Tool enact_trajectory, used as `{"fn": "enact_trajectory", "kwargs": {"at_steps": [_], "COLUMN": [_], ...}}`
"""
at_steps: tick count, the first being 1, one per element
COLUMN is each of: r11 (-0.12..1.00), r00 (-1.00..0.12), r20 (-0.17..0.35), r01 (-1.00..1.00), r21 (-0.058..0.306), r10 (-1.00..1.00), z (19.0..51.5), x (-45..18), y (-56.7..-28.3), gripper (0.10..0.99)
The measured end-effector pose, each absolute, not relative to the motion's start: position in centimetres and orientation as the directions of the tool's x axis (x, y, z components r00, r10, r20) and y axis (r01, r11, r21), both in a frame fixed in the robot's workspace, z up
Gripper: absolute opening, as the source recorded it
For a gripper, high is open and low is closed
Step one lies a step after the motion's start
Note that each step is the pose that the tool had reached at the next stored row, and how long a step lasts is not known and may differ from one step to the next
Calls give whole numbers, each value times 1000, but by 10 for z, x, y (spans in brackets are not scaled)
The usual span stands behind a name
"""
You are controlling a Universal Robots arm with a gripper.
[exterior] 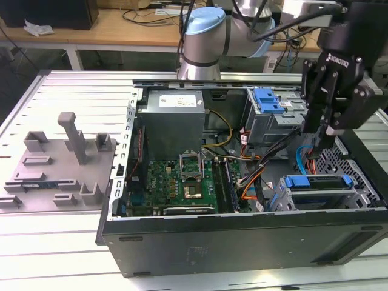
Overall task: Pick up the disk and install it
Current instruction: 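Insert the first disk wire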
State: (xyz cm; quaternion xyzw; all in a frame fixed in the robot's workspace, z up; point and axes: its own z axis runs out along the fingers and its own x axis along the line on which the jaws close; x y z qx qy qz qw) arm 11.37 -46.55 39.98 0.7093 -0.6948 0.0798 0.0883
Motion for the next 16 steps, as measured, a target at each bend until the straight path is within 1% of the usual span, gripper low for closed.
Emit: {"fn": "enact_trajectory", "kwargs": {"at_steps": [1, 5, 11, 16], "r11": [-19, -20, 5, -7], "r00": [22, 22, -2, 10], "r20": [236, 236, 236, 237], "r01": [-1000, -1000, -1000, -1000], "r21": [14, 14, 14, 17], "r10": [-972, -972, -972, -971], "z": [399, 398, 396, 391], "x": [115, 117, 131, 150], "y": [-453, -435, -433, -428], "gripper": [475, 475, 475, 475]}}
